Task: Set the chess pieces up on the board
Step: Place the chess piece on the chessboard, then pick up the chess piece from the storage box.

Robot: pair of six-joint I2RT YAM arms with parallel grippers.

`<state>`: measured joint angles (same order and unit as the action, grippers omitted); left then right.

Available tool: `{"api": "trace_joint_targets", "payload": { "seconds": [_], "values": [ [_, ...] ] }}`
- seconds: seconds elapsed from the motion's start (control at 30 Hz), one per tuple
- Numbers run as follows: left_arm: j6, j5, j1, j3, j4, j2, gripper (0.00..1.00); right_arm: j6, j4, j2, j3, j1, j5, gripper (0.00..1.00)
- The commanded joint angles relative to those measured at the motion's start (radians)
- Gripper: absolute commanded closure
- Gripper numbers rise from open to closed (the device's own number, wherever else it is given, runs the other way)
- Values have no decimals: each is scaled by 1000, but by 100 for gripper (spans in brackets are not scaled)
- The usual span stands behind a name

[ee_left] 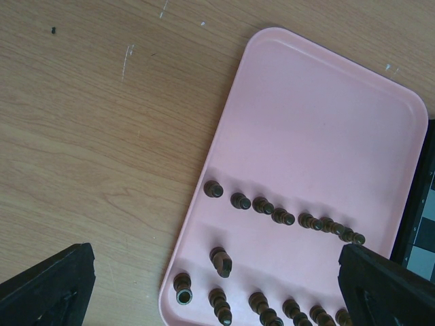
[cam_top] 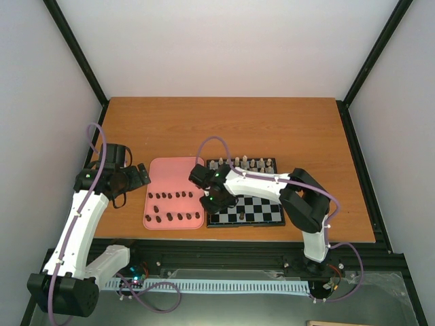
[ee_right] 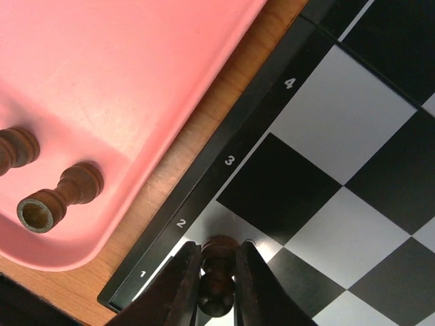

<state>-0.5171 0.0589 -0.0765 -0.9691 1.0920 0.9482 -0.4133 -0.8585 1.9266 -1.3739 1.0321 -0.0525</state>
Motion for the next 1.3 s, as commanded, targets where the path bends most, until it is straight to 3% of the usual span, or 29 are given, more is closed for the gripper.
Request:
{"api": "trace_joint_targets", "payload": {
  "seconds": [0.0, 0.1, 0.37, 0.5, 0.83, 1.27],
  "values": [
    [7, 2, 7, -2, -11, -13, 0, 5, 4, 14, -6, 18, -13, 81],
    [5, 1, 7, 2, -10, -16, 0, 4, -5, -1, -16, 17, -4, 72],
    [5, -1, 8, 0, -12, -18, 0, 0, -31, -27, -77, 17, 26, 69],
    [6, -1, 8, 1, -14, -17, 0, 23, -67, -12, -185, 17, 42, 61],
    [9, -1, 8, -13, -15, -12, 0, 92, -111, 209, -473, 14, 13, 61],
    [3, 11, 7, -13, 6, -28, 0, 120, -74, 329, -525, -13, -17, 64]
  ]
}}
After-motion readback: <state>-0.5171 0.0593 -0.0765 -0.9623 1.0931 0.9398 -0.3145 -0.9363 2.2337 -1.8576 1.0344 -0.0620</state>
